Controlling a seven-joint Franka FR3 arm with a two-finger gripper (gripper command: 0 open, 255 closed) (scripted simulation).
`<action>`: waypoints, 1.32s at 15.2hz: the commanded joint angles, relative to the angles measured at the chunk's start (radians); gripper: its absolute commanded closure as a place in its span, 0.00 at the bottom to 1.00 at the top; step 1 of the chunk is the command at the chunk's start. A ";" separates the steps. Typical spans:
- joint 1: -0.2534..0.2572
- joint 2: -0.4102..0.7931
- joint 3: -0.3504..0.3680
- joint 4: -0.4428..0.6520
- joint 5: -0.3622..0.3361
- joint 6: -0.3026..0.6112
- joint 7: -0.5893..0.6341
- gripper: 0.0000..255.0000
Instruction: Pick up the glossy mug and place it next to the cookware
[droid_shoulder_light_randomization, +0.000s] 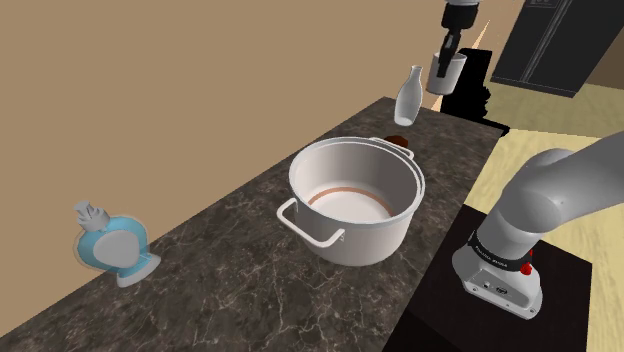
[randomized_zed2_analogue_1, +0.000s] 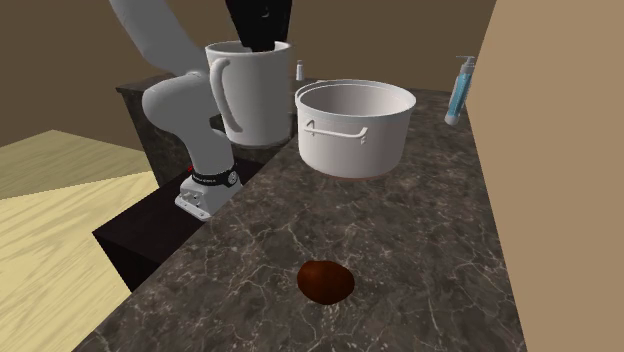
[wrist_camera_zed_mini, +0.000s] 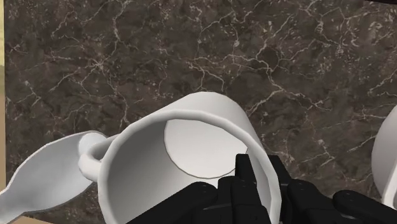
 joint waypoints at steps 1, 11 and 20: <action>0.018 0.037 0.029 0.023 0.023 0.009 0.041 1.00; 0.096 0.261 0.156 0.199 0.108 0.039 0.222 1.00; 0.160 0.519 0.246 0.468 0.140 0.020 0.368 1.00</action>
